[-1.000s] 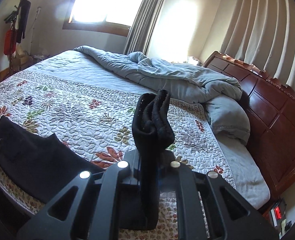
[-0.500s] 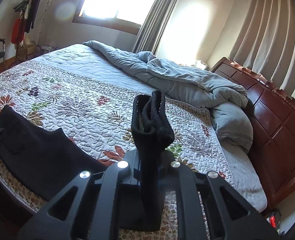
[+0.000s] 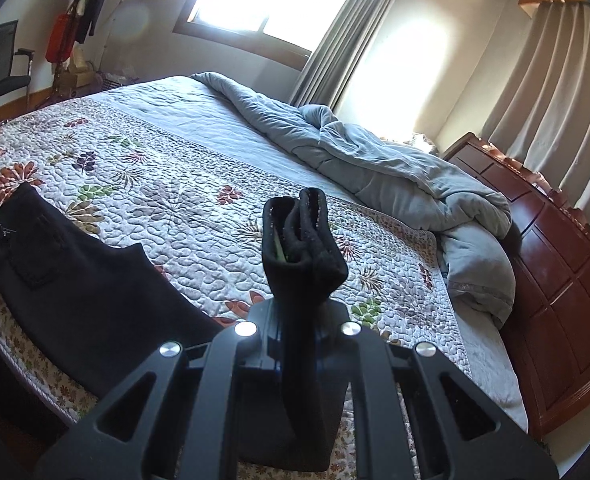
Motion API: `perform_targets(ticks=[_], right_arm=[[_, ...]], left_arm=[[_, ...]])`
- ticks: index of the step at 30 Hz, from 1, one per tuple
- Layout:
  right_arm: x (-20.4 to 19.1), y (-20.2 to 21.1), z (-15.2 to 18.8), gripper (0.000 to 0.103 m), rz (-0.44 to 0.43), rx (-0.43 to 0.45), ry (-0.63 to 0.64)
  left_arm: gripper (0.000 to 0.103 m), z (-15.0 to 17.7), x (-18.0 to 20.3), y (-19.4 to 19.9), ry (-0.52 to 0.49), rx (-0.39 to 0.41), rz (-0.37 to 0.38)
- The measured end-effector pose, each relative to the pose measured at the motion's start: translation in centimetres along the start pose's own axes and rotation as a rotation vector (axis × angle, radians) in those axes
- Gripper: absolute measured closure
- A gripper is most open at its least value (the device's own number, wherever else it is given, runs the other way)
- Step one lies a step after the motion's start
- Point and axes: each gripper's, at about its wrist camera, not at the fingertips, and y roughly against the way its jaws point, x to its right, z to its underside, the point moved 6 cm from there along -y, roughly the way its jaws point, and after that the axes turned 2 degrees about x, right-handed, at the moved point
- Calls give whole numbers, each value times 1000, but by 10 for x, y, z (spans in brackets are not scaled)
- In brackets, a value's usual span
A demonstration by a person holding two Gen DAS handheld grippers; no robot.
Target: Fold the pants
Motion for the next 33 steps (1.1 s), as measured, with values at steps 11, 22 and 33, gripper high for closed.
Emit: perform_targets(ticks=[11,22,33], right_arm=[[-34,-10,-1,94,-22,-7,93],[-93,-27,14,94,-53,-32,284],[-164,-55,50,94,-64,-79,533]], left_arm=[[4,0,-2,3,9,1,14],[4,0,-6,6,18,2,29],[4,0,-9,7,23,2,38]])
